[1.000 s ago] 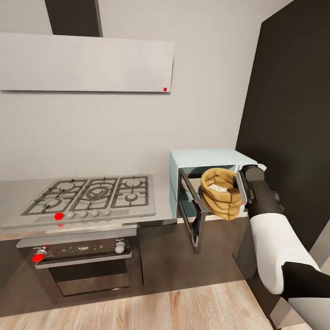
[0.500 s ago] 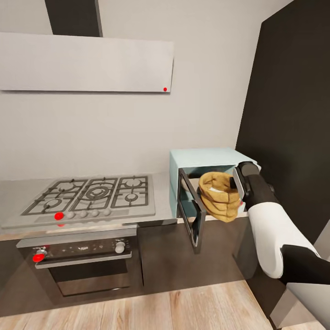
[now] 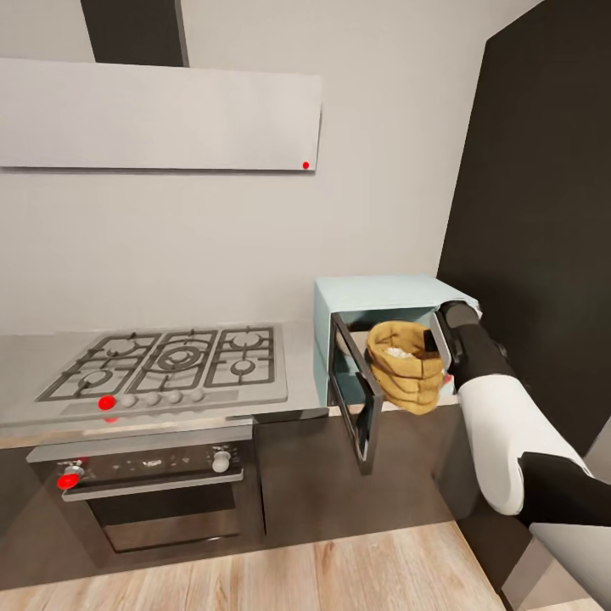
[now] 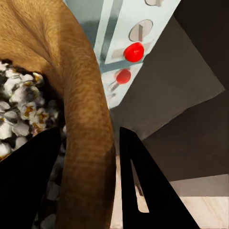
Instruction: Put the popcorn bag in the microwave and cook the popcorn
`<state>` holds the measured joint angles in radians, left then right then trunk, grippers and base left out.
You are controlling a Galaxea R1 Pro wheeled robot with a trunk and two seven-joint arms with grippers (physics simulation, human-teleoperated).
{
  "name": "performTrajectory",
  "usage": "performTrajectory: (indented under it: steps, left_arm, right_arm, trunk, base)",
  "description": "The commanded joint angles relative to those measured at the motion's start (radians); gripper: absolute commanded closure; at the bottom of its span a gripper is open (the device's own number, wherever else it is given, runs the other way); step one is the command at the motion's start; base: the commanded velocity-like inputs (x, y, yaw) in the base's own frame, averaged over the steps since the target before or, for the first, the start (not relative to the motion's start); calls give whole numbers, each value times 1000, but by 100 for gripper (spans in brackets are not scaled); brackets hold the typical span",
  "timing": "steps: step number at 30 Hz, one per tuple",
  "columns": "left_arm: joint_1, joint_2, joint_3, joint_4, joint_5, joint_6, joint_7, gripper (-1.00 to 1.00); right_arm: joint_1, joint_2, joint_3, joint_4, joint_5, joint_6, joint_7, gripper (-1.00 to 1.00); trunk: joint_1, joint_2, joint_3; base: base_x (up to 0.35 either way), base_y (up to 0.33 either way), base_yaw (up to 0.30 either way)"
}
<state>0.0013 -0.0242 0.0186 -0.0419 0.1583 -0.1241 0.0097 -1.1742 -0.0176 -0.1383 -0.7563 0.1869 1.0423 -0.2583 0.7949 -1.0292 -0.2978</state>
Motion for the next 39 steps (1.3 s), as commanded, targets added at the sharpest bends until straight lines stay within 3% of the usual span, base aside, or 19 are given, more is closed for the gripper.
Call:
performTrajectory:
  steps: [1, 8, 15, 20, 21, 39]
  left_arm:
    - [0, 0, 1, -1, 5, -2, 1, -100]
    - [0, 0, 1, -1, 6, -2, 1, -100]
    - [0, 0, 1, -1, 6, -2, 1, -100]
    - [0, 0, 1, -1, 6, -2, 1, -100]
    - [0, 0, 1, -1, 6, -2, 1, -100]
    - [0, 0, 1, -1, 7, -2, 1, -100]
  right_arm:
    - [-1, 6, -1, 5, 12, 5, 0, 100]
    - [1, 11, -7, 0, 26, 5, -5, 100]
    - [1, 1, -46, -1, -12, 5, 5, 100]
    - [1, 0, -47, -1, -43, 5, 5, 100]
    - [1, 1, -47, 0, -87, 5, 5, 100]
    - [1, -1, -47, -1, -96, 5, 4, 100]
  trunk:
    - [0, -1, -1]
    - [0, -1, -1]
    - [0, -1, -1]
    - [0, -1, -1]
    - [0, -1, -1]
    - [0, -1, -1]
  base:
    - [0, 0, 0]
    - [0, 0, 0]
    - [0, 0, 0]
    - [0, 0, 0]
    - [0, 0, 0]
    - [60, 0, 0]
